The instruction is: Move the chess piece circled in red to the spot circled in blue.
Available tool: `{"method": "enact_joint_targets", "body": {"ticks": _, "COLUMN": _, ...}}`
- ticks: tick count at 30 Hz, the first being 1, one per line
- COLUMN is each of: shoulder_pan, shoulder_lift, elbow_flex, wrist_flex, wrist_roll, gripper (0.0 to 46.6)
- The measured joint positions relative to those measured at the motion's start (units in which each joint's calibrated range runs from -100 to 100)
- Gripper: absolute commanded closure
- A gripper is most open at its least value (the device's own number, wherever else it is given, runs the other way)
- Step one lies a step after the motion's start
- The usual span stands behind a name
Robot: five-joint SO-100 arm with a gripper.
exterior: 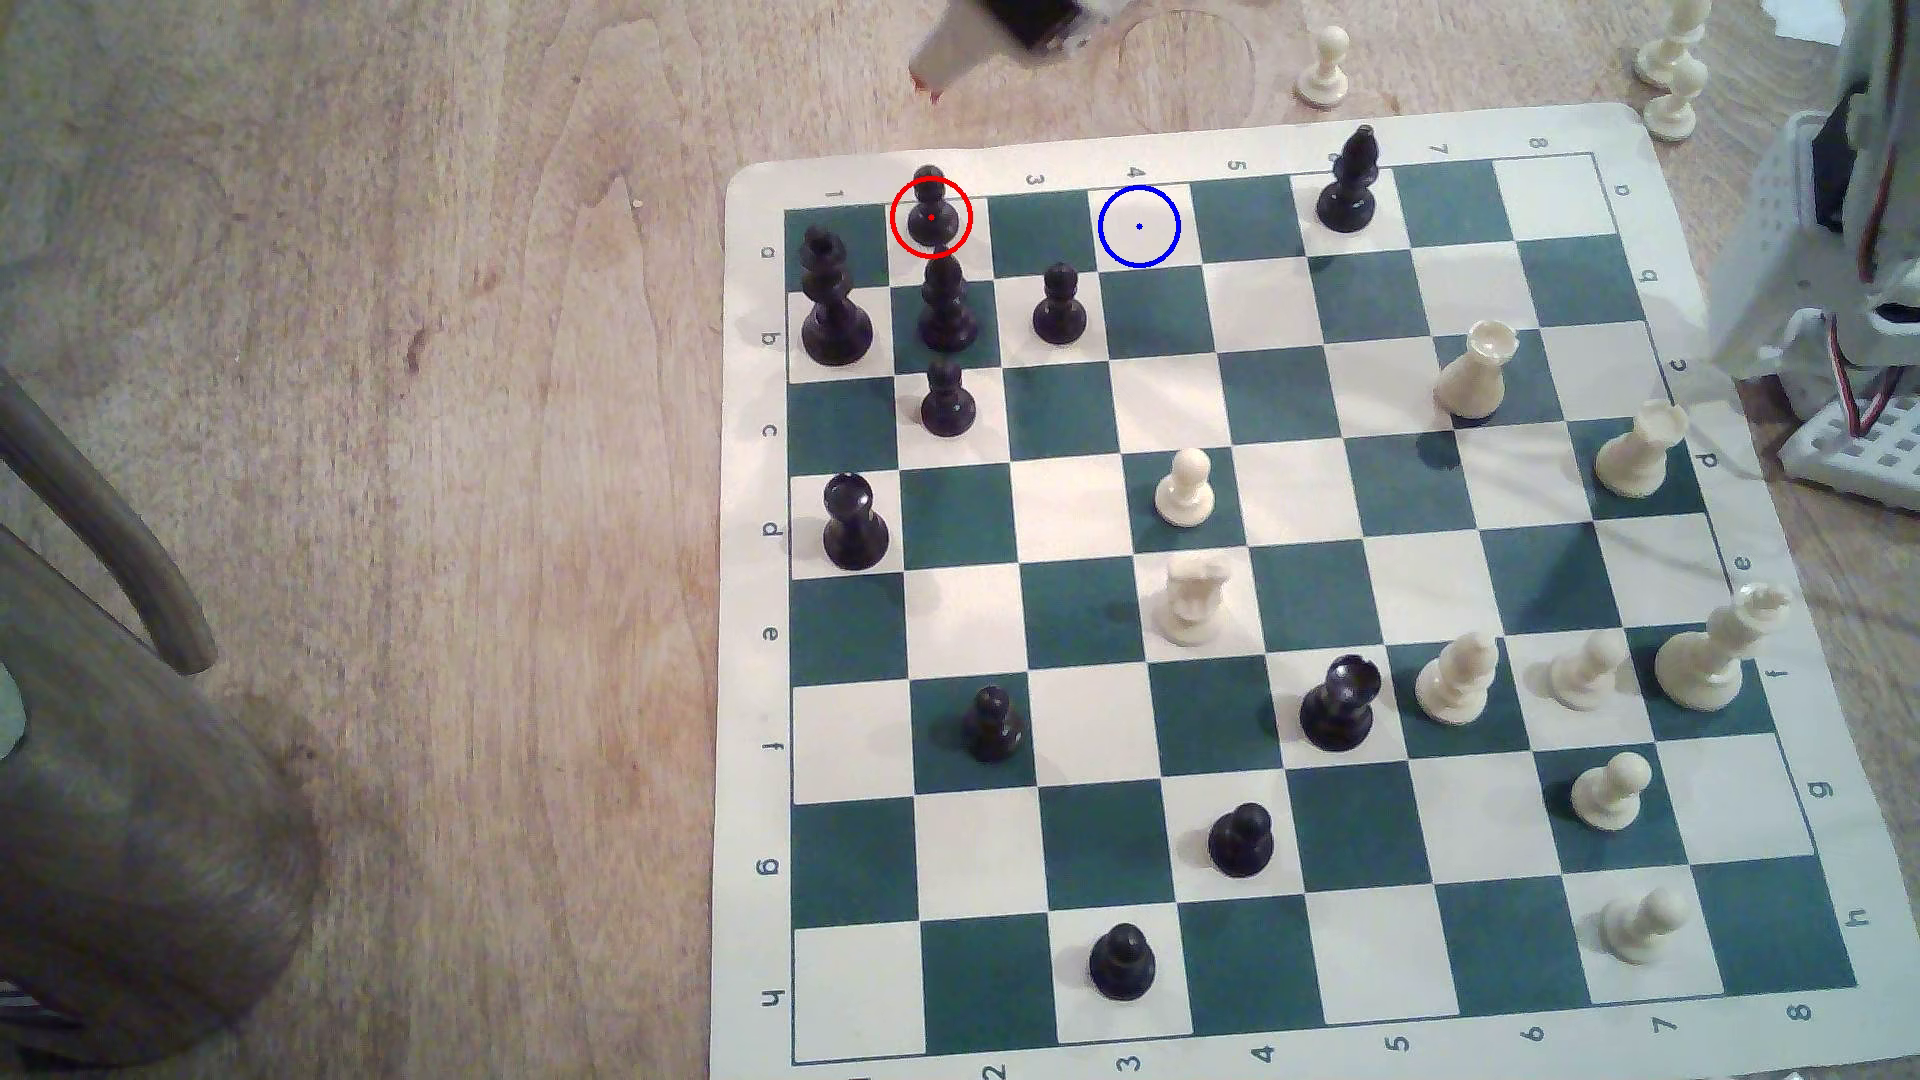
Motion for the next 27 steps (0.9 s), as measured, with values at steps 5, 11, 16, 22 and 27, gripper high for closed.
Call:
{"method": "enact_joint_targets", "body": {"ticks": 5, "shoulder_pan": 1.5, "shoulder_lift": 3.7, "elbow_flex": -0.5, "wrist_flex": -1.7, "wrist_roll": 0.0, "gripper": 30.7}}
{"method": "enact_joint_targets", "body": {"ticks": 11, "shoulder_pan": 1.9, "shoulder_lift": 6.4, "elbow_flex": -0.5, "wrist_flex": -3.2, "wrist_roll": -1.6, "gripper": 30.3}}
{"method": "enact_joint_targets", "body": {"ticks": 16, "shoulder_pan": 1.8, "shoulder_lift": 8.4, "elbow_flex": -0.5, "wrist_flex": -3.2, "wrist_roll": -2.0, "gripper": 31.1}}
{"method": "enact_joint_targets", "body": {"ticks": 22, "shoulder_pan": 1.7, "shoulder_lift": 10.0, "elbow_flex": -0.5, "wrist_flex": -3.2, "wrist_roll": -2.0, "gripper": 31.5}}
{"method": "enact_joint_targets", "body": {"ticks": 27, "shoulder_pan": 0.5, "shoulder_lift": 11.0, "elbow_flex": -0.5, "wrist_flex": -3.9, "wrist_roll": -2.5, "gripper": 31.1}}
